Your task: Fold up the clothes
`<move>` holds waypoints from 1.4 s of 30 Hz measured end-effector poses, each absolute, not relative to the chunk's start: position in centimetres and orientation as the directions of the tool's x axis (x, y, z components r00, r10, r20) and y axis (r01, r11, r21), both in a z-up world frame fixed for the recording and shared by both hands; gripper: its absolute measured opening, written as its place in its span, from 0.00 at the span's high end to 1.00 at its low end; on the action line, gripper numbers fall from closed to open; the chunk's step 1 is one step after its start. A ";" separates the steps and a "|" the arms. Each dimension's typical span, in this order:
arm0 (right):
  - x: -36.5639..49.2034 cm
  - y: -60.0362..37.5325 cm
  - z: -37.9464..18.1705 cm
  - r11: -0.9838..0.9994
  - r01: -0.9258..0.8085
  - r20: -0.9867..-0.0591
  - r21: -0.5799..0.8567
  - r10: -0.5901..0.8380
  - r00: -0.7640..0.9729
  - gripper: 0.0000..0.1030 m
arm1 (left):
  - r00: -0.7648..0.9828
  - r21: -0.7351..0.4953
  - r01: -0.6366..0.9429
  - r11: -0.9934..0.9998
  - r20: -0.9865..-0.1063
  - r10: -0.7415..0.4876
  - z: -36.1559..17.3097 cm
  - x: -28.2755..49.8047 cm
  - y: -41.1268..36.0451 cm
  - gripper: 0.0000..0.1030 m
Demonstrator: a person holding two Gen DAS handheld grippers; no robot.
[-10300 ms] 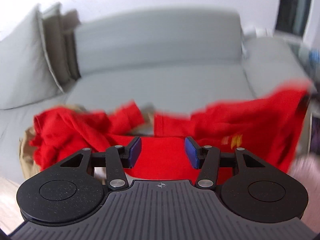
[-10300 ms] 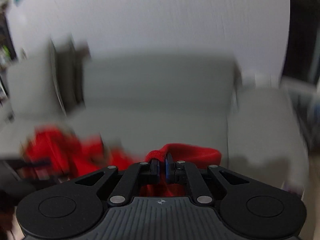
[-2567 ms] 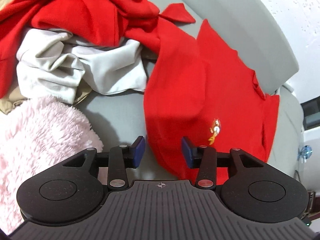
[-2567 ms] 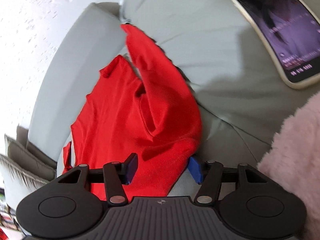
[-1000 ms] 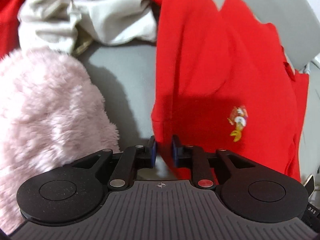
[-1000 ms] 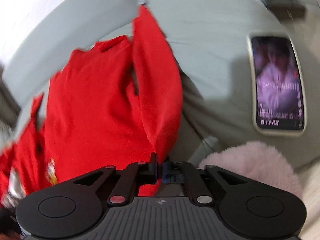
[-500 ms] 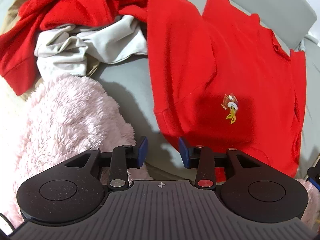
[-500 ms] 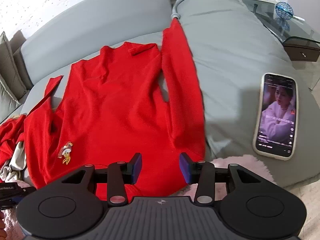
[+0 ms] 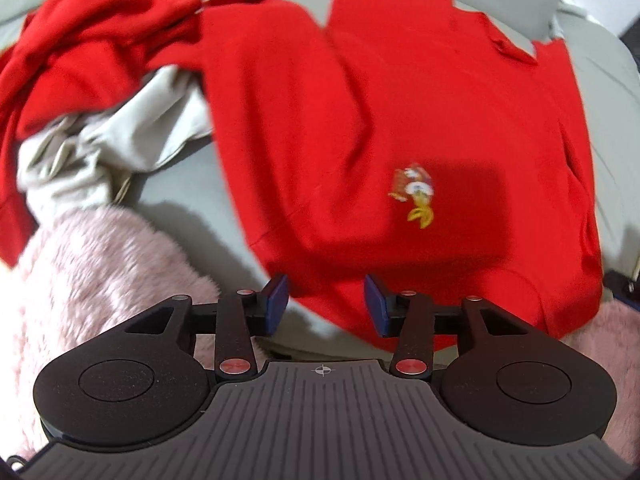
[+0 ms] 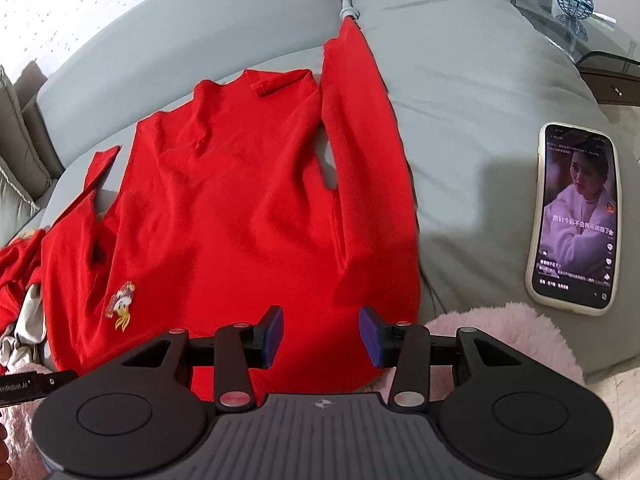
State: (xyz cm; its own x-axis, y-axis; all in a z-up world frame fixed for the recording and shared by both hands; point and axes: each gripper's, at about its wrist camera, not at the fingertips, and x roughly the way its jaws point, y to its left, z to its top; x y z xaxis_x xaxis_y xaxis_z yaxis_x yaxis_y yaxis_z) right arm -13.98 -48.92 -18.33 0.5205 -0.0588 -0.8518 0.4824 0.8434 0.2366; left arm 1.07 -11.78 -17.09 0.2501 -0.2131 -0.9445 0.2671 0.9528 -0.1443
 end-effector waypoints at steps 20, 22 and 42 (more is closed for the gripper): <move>-4.2 -62.0 -21.2 0.815 0.522 -0.810 0.253 -0.117 0.575 0.66 | 0.228 -0.076 0.387 0.919 -0.958 -0.175 -19.6 4.1 -17.7 0.53; -2.7 -62.9 -21.3 0.816 0.515 -0.804 0.261 -0.112 0.585 0.66 | 0.239 -0.071 0.399 0.914 -0.955 -0.179 -19.8 4.5 -18.2 0.53; 15.8 -52.6 -26.7 0.789 -0.390 -0.728 -0.475 -0.104 0.677 0.47 | 0.591 0.221 0.418 0.881 -0.802 -0.079 -22.0 32.6 -26.5 0.52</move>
